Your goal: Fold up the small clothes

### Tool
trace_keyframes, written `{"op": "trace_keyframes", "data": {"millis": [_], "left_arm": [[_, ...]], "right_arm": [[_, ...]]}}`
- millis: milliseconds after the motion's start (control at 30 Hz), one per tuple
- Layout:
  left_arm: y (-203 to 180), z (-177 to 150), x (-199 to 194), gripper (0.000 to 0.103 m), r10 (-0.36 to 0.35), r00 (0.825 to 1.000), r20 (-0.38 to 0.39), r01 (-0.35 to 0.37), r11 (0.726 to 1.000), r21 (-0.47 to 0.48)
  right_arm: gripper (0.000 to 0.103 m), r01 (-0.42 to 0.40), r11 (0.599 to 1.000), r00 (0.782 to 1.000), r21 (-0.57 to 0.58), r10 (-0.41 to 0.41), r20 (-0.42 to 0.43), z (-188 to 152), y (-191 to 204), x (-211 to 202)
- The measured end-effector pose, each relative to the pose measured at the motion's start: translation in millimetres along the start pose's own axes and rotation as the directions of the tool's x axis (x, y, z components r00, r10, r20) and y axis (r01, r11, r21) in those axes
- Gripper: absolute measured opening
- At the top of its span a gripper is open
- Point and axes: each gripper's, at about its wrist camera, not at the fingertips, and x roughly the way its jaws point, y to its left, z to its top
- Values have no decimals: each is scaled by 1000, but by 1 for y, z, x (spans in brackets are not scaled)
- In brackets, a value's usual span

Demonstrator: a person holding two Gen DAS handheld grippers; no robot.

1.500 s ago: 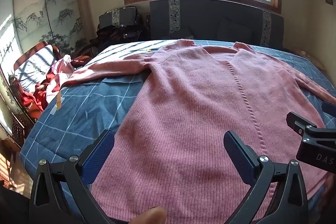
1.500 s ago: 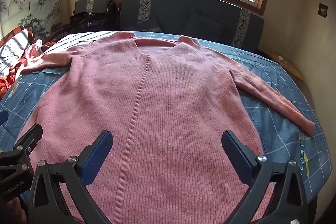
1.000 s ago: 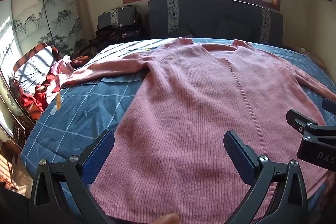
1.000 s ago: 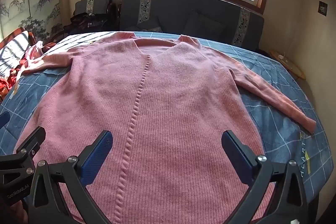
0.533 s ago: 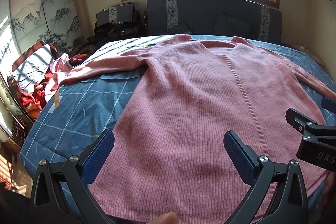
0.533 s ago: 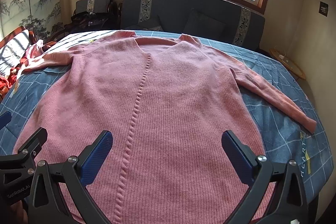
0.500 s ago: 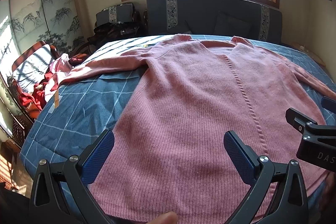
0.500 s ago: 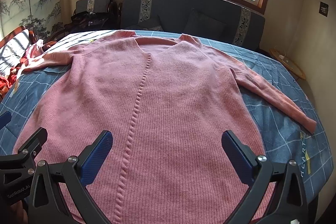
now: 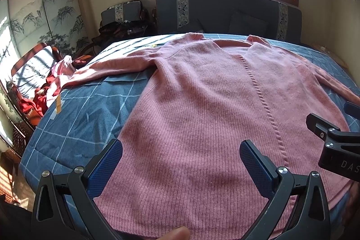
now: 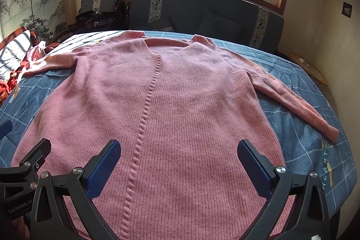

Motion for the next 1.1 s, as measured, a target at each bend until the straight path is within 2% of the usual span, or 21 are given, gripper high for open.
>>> {"op": "trace_keyframes", "data": {"millis": [667,933,1100], "left_arm": [[0,8,6,103,17,1000,-7,-17,1000,20],[26,24,29,103,26,998,-50,-27,999,-17],[57,34,51,103,46,997,-66,-48,998,-33]], "right_arm": [[103,10,1000,1000,17,-10,-17,8,-20,13],[103,36,999,999,22,-36,-23,17,-39,25],[103,60,998,998,24,-60,-29,21,-56,35]]}}
